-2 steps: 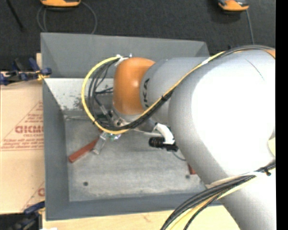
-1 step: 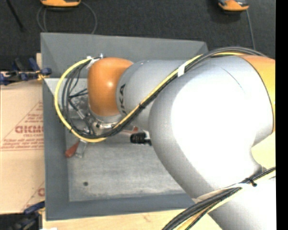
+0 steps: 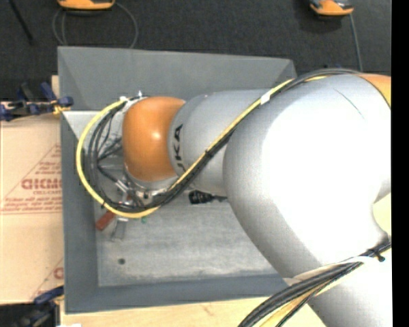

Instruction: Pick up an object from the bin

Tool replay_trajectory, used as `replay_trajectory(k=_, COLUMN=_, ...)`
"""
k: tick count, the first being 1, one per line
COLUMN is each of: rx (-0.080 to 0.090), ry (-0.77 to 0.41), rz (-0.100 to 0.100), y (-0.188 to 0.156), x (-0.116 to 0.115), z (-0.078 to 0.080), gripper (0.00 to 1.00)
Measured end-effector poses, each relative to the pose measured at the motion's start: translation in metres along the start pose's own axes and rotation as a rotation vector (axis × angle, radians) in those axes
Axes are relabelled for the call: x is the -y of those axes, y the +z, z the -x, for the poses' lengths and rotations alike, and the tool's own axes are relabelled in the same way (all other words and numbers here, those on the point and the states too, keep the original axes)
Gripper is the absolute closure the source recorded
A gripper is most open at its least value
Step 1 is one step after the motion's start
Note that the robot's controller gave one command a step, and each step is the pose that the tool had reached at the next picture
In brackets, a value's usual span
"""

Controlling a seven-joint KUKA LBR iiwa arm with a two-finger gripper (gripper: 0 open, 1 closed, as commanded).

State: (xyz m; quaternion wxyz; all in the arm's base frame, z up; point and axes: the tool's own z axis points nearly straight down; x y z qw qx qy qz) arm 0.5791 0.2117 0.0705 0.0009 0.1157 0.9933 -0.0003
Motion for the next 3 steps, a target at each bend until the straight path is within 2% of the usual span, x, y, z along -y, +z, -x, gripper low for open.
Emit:
replay_trajectory(k=1, rx=0.0, ry=0.003, rz=0.002, y=0.0, x=0.0, z=0.0, gripper=1.0)
replay_trajectory(k=2, rx=0.007, ry=0.042, rz=0.005, y=-0.063, x=0.011, z=0.02, gripper=1.0)
replay_trajectory(k=3, rx=0.008, ry=0.003, rz=0.006, y=-0.176, x=0.015, z=0.014, gripper=1.0)
